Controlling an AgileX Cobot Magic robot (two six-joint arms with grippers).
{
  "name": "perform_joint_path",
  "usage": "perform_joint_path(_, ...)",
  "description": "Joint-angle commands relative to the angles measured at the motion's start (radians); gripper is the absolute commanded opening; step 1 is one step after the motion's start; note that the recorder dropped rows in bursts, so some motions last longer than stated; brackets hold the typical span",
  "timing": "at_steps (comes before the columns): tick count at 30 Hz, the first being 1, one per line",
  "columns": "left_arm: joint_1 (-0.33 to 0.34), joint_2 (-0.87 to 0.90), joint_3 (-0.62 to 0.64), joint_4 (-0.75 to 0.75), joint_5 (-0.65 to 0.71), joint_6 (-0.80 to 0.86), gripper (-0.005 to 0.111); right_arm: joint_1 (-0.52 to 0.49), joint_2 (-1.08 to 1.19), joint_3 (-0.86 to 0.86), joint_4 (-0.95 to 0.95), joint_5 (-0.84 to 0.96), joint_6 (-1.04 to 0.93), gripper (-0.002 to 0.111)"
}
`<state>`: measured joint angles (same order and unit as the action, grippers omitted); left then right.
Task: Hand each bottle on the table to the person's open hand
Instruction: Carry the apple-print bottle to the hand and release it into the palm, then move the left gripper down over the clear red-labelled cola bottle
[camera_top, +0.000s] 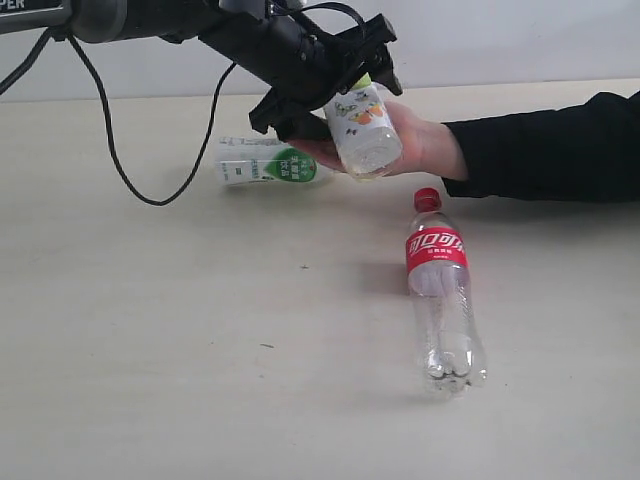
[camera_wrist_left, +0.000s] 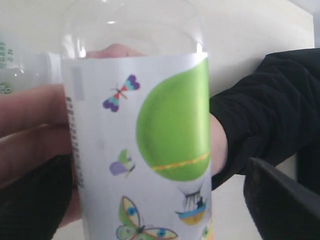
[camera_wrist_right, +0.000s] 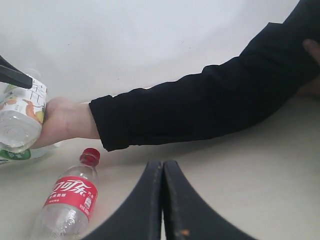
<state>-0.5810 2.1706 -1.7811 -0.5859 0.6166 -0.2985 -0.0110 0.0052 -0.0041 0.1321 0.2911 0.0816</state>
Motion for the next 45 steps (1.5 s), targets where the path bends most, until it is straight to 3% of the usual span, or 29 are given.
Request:
perform_joint_path(1, 0.003, 0.003, -0.009, -0.008, -0.005, 0.008, 0.089, 0.000, -0.005, 0.004, -0.001, -0.006, -0.001, 0.000)
perform_joint_path(6, 0.003, 0.003, -0.009, 0.001, 0.057, 0.016, 0.089, 0.000, -0.005, 0.004, -0.001, -0.006, -0.001, 0.000)
perform_joint_path(14, 0.003, -0.074, -0.009, 0.016, 0.164, 0.181, 0.089, 0.000, -0.005, 0.004, -0.001, -0.006, -0.001, 0.000)
perform_joint_path(23, -0.024, -0.165, -0.009, 0.104, 0.463, 0.323, 0.089, 0.000, -0.005, 0.004, -0.001, -0.006, -0.001, 0.000)
perform_joint_path(28, -0.179, -0.165, -0.009, 0.239, 0.475, 0.219, 0.089, 0.000, -0.005, 0.004, -0.001, -0.006, -0.001, 0.000)
perform_joint_path(33, -0.355, -0.150, -0.009, 0.456, 0.439, -0.082, 0.089, 0.000, -0.005, 0.004, -0.001, -0.006, -0.001, 0.000)
perform_joint_path(41, -0.503, -0.082, -0.009, 0.547, 0.419, -0.317, 0.089, 0.000, -0.005, 0.004, -0.001, -0.006, -0.001, 0.000)
perform_joint_path(45, -0.547, -0.063, -0.009, 0.608, 0.397, -0.394, 0.089, 0.000, -0.005, 0.004, -0.001, -0.006, -0.001, 0.000)
